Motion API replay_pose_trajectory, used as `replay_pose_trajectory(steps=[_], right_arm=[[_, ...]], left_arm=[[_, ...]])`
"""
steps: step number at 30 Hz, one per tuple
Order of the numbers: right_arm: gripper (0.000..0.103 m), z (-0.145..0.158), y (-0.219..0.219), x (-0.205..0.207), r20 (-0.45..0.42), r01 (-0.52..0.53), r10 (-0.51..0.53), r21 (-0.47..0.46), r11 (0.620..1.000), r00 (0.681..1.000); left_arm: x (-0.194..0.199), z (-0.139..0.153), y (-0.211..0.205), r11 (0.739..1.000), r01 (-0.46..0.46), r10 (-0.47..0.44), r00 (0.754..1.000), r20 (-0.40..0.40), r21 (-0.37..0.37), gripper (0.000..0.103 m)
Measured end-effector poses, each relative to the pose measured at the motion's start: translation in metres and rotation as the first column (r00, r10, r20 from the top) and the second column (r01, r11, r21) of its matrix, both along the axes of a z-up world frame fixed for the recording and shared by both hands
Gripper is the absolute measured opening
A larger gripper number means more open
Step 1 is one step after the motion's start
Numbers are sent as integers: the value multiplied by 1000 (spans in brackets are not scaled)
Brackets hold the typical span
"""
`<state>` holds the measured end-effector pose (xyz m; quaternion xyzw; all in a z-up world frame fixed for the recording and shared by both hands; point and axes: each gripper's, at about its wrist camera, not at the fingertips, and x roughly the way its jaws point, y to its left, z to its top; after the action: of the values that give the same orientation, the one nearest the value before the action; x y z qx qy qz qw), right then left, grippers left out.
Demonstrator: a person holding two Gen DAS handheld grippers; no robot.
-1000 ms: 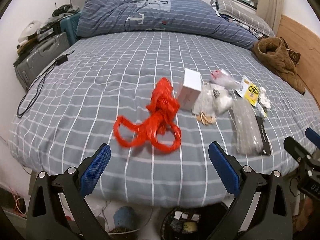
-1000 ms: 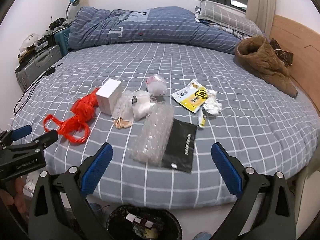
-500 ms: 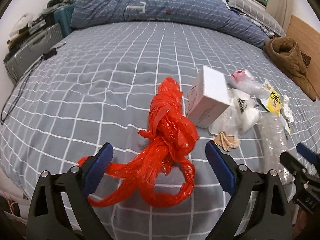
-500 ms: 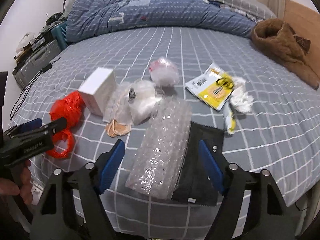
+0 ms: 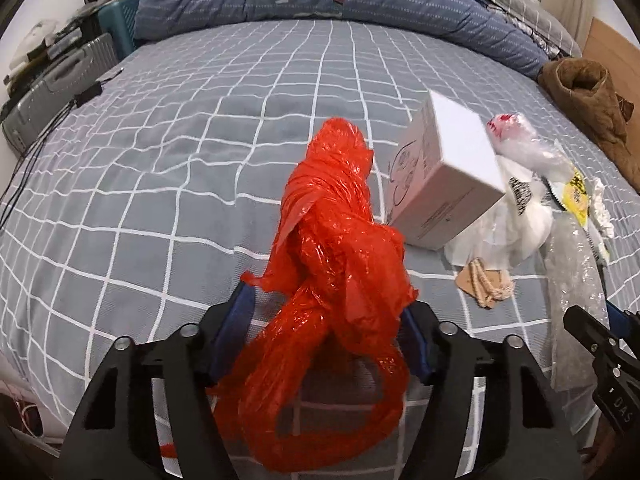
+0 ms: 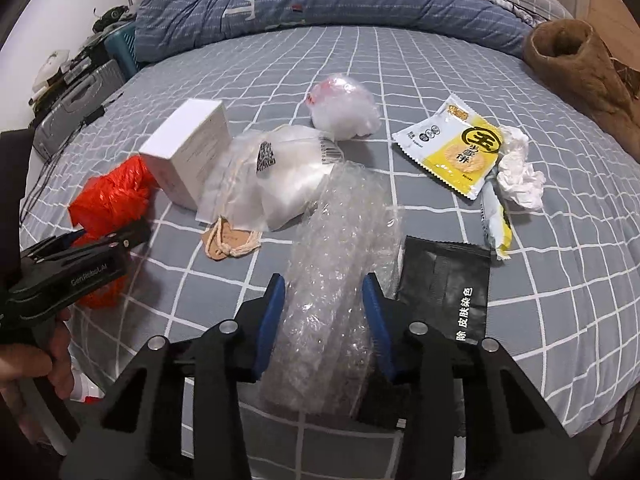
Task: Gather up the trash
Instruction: 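Grasp the bubble wrap with the right tool while the left tool grasps the red bag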
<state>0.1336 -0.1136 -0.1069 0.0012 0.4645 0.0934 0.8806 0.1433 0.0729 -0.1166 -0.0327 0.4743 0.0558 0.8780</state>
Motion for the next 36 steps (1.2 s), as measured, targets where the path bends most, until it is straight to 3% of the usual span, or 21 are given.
replay_pose_trajectory(steps=[6,14,30,36], right_arm=[[30,-3,1,2,-8,2,-2,-2,1000,1000],[26,0,3,-1,11,-8,8,-4,1000,1000],[24,35,4,-25,123,7,-5,-13,1000,992],[24,45,8,-43,150,-4,7,-23,1000,989]], left_arm=[[0,-4,2,1000,-7,7,1000,-1,9,46],[-1,0,4,1000,-9,9,1000,9,4,33],[-33,31,-3,1000,10,-8,996,84,-23,32],[-54,39,-9,1000,17,-18,995,97,3,32]])
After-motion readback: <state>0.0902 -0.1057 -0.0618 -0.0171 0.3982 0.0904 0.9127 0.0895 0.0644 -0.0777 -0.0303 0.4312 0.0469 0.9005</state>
